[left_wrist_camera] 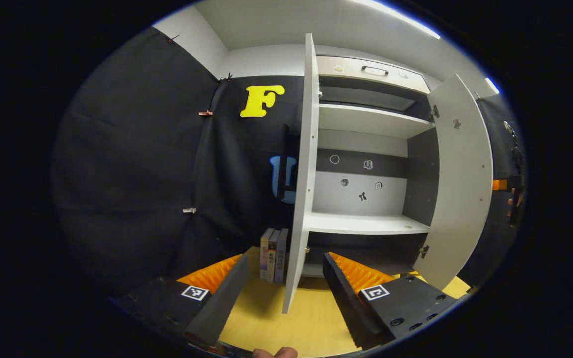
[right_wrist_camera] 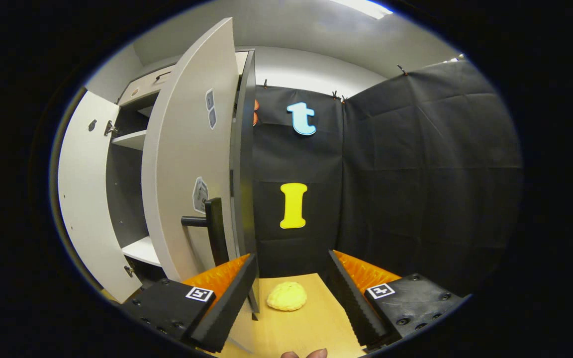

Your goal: Grasp the bottle in the cabinet with the left hand and place it on the coaster, then close the right door with the right hand and the left door with the left hand.

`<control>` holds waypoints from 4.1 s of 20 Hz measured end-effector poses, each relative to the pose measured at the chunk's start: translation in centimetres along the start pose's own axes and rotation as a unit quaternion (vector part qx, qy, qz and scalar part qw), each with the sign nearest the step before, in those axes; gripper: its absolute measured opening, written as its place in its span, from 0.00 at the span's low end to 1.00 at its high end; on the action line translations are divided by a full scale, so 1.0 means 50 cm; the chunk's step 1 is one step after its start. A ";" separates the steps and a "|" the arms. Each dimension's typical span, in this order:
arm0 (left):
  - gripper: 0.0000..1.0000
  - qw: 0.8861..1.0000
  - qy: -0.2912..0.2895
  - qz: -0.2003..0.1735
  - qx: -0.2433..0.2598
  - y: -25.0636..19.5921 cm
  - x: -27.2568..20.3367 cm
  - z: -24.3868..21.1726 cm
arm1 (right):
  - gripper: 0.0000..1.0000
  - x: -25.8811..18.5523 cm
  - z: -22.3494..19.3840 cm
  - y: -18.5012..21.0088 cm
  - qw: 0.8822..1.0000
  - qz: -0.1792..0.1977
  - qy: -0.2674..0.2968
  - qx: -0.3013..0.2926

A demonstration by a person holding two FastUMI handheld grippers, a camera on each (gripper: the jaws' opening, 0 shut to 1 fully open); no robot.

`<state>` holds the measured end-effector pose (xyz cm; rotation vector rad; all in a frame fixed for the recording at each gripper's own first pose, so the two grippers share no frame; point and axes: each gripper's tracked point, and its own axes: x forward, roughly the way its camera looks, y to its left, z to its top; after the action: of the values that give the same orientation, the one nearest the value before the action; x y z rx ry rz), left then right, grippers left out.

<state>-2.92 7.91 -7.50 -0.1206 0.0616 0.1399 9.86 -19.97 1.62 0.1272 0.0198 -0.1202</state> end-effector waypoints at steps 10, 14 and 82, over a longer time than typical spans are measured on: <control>0.95 1.000 -0.001 0.020 -0.011 0.055 0.001 0.017 | 0.98 -0.020 -0.016 0.163 0.998 0.066 0.004 0.008; 0.95 0.999 -0.001 0.028 -0.017 0.072 -0.001 0.014 | 0.98 -0.007 -0.026 0.242 0.995 0.094 0.011 0.007; 0.92 0.994 -0.035 -0.100 0.009 -0.251 0.318 0.246 | 0.97 -0.084 0.013 0.225 0.996 0.093 -0.003 0.000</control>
<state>15.25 -0.76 5.02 -0.1028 -0.0184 -0.0558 7.04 -8.48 3.78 0.1271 0.0020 0.0654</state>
